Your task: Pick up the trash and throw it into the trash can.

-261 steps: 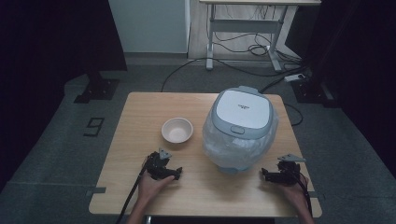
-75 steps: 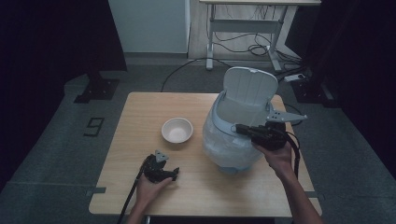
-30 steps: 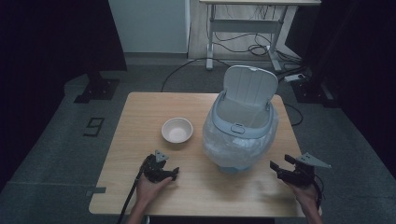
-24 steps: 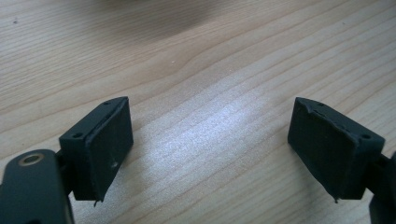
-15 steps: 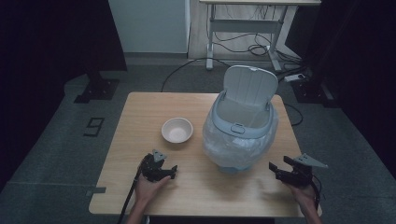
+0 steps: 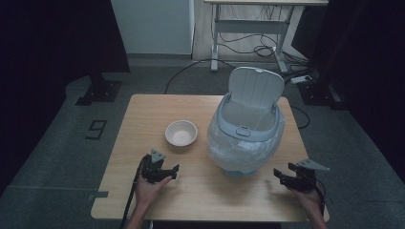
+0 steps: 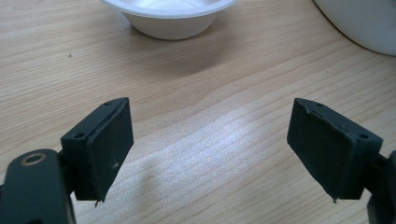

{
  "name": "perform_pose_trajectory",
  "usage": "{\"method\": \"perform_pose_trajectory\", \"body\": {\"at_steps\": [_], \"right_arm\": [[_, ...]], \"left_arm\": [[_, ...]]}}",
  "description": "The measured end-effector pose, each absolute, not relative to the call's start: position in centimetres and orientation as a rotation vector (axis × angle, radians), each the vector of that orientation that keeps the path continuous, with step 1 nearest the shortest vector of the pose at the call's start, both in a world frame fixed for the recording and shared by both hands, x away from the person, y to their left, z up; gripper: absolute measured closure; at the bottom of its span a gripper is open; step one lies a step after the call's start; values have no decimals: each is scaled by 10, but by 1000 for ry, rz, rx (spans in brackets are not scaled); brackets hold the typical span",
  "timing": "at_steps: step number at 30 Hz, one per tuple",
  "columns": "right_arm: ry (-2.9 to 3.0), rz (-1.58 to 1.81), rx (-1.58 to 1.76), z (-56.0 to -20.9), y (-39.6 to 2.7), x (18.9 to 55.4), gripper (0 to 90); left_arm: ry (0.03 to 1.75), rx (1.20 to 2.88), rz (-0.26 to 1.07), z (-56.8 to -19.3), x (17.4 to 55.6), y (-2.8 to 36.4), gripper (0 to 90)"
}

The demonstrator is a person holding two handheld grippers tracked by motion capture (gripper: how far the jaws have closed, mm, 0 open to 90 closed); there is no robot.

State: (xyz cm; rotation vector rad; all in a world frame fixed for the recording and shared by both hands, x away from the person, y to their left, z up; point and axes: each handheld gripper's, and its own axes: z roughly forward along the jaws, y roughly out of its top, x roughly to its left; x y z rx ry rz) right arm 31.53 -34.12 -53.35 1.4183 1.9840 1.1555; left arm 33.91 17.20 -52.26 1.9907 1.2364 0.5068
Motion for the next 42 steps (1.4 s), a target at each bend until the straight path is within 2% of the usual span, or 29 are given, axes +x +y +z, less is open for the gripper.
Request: {"method": "perform_pose_trajectory", "body": {"at_steps": [9,21,42], "right_arm": [[2027,1081,1408,-542,-335,318,248],[2043,1043,1391,-546,-331,318,252],[2049,1004,1371,-551,-328,320,259]], "left_arm": [[1214,1970,511,-513,337,175,183],[1197,1959,569,-501,344,176,177],[1218,1922,546,-489,372,183,179]]}}
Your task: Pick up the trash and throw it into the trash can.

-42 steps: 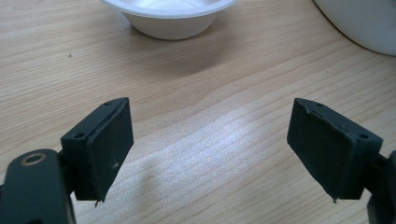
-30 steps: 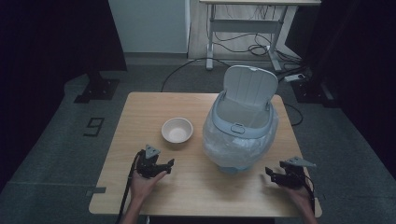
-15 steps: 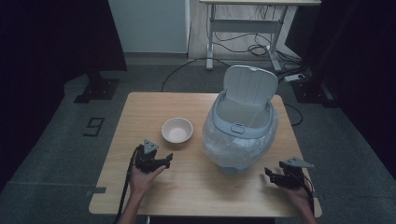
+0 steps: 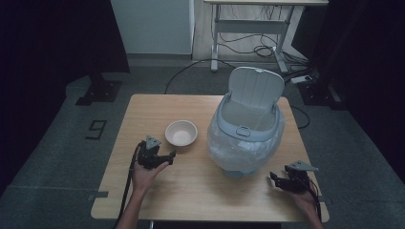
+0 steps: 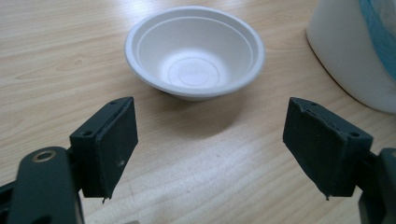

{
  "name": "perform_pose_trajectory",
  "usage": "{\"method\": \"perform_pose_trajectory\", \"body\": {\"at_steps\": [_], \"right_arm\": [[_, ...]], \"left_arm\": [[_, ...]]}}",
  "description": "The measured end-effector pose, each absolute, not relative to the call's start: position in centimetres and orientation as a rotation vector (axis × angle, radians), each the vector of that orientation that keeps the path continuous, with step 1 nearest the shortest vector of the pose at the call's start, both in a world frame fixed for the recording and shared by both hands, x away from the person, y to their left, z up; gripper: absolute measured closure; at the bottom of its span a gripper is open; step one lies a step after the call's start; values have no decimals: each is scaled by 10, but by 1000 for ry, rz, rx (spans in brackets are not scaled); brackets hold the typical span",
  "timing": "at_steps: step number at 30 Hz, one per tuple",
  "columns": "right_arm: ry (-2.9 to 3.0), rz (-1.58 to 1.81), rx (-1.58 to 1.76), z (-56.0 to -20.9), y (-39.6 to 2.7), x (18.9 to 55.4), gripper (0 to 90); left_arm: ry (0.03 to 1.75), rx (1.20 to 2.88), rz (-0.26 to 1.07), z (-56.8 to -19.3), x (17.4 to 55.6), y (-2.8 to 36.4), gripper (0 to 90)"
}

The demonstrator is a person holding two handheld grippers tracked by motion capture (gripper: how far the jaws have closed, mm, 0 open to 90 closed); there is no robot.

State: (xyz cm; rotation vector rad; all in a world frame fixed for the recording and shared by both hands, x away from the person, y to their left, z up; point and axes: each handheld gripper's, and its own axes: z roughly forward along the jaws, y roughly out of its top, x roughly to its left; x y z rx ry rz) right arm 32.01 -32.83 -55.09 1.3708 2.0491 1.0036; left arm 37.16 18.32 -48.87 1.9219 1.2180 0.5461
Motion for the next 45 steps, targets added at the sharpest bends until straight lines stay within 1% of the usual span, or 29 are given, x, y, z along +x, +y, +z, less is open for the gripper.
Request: {"method": "perform_pose_trajectory", "body": {"at_steps": [4,7,11,20,27,35,39,43,45], "right_arm": [[2044,999,1378,-552,-328,321,267],[2042,996,1369,-552,-326,321,270],[2049,984,1360,-552,-325,321,270],[2051,981,1373,-552,-326,322,270],[2057,976,1374,-552,-326,322,270],[2063,979,1378,-552,-327,322,269],[2064,985,1380,-552,-328,322,269],[2067,985,1384,-552,-328,323,269],[2067,986,1384,-552,-329,323,269]], "left_arm": [[1238,1911,536,-487,380,185,180],[1256,1916,561,-487,387,184,156],[1284,1904,552,-488,398,185,146],[1318,1890,528,-496,414,189,145],[1340,1919,523,-497,438,191,148],[1370,1934,500,-508,460,187,156],[1389,1928,488,-514,471,183,170],[1400,1957,488,-521,478,180,220],[1402,1969,478,-524,480,179,263]]}}
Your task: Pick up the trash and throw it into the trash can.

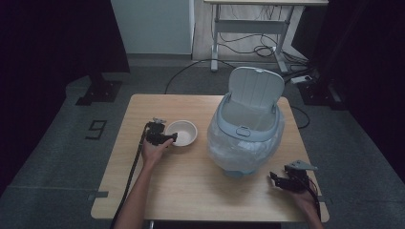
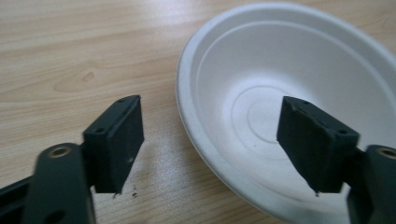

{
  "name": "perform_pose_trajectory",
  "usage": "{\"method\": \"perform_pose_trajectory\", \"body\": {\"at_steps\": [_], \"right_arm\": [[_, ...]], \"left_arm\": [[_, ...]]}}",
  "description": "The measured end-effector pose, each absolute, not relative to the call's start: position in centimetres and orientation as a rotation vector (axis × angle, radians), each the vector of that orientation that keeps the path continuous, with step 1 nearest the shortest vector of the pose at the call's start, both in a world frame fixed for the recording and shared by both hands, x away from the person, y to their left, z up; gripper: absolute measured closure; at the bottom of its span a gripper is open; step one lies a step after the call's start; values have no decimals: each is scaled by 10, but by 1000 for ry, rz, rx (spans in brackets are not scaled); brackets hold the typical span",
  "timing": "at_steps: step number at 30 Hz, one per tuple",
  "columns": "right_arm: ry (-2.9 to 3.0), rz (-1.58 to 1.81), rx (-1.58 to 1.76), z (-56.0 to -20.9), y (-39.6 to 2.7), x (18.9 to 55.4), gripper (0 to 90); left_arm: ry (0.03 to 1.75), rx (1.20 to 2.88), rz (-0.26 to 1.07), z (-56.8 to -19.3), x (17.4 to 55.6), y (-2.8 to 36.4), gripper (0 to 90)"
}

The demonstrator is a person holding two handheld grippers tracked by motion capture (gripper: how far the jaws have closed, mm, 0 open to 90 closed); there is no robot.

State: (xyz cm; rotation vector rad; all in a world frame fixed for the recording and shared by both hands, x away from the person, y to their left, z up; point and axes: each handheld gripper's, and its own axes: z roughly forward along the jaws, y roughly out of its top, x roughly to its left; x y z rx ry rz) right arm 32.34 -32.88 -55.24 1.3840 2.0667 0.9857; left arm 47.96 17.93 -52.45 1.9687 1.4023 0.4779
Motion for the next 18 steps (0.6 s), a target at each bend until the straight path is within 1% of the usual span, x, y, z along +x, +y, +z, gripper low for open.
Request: {"method": "perform_pose_trajectory", "body": {"at_steps": [3,6,9,15,18], "right_arm": [[2066,986,1378,-552,-328,323,269],[2069,984,1371,-552,-328,323,269],[2065,986,1378,-552,-328,323,269],[2064,991,1381,-552,-329,323,268],[2056,997,1386,-552,-330,322,268]], "left_arm": [[1405,1981,452,-528,480,179,378],[1402,2011,412,-530,480,179,540],[1391,2017,380,-528,479,181,675],[1334,1939,348,-515,470,185,809],[1295,1915,346,-507,464,185,825]]}}
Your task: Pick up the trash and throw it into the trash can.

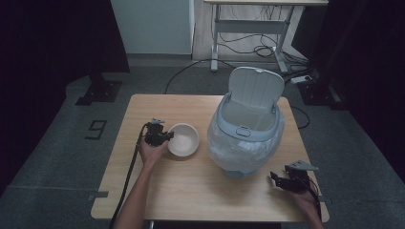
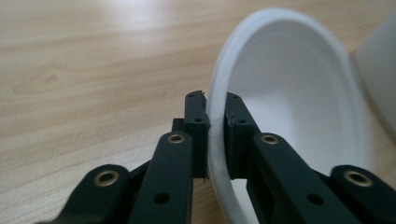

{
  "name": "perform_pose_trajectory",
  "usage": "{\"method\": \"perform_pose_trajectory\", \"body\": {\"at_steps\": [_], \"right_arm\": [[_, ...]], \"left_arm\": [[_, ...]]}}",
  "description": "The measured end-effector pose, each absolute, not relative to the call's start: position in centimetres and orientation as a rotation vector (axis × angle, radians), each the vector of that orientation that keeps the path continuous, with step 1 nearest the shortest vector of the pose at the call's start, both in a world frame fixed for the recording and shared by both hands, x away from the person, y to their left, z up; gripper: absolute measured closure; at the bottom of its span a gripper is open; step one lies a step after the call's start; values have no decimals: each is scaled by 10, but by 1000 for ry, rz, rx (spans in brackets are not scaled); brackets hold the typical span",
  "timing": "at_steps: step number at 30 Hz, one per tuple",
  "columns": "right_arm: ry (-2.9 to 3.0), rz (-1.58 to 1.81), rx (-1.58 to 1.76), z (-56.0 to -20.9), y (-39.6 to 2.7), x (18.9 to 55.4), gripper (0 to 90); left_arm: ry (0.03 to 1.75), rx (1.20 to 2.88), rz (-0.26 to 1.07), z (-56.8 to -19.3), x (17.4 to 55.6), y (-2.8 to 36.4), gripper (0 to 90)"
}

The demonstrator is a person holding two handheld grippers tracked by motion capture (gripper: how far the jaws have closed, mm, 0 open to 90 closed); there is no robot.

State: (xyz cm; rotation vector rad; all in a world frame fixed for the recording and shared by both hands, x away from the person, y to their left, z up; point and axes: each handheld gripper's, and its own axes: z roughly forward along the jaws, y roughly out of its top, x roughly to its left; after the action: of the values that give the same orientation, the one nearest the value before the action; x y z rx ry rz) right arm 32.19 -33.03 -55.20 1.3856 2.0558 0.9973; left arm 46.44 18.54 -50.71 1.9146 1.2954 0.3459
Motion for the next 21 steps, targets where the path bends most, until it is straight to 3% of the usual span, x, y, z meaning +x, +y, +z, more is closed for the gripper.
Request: {"method": "perform_pose_trajectory", "body": {"at_steps": [21], "right_arm": [[2055,965,1410,-553,-330,323,269]], "left_arm": [[1138,1783,383,-461,418,204,832]]}}
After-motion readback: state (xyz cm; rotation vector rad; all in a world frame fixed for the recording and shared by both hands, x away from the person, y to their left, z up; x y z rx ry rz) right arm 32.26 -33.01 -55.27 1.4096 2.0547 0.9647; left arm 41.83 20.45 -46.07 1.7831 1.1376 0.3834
